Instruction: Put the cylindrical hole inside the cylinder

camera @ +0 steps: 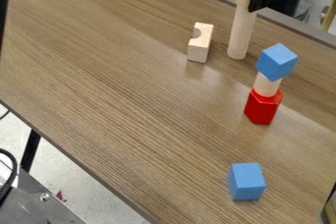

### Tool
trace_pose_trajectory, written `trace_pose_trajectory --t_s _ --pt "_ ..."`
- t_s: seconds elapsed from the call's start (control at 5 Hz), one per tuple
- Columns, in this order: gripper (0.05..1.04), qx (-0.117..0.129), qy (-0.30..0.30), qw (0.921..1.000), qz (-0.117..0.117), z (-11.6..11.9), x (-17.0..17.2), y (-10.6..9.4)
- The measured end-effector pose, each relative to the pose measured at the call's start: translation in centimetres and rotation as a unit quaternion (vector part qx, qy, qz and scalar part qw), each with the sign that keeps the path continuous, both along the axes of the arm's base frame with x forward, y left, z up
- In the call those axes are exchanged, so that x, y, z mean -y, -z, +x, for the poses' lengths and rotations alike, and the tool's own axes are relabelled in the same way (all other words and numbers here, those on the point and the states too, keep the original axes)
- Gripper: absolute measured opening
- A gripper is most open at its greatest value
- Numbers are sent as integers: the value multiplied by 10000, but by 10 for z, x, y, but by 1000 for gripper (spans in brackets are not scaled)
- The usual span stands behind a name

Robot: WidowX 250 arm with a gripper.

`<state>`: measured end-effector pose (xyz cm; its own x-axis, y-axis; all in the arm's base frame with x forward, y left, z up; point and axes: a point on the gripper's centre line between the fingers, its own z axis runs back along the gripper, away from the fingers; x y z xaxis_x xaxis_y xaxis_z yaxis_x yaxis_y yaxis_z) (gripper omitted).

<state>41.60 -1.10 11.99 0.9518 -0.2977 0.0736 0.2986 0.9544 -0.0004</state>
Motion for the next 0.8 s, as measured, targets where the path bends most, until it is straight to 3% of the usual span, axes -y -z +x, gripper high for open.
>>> trace_pose_trajectory --t_s 0.4,0.6,0.8 --pt "799 70 11 10000 46 2 -2 4" --pt "1007 50 -4 9998 215 0 -6 10" --pt "1004 23 -14 9995 310 -2 -8 14"
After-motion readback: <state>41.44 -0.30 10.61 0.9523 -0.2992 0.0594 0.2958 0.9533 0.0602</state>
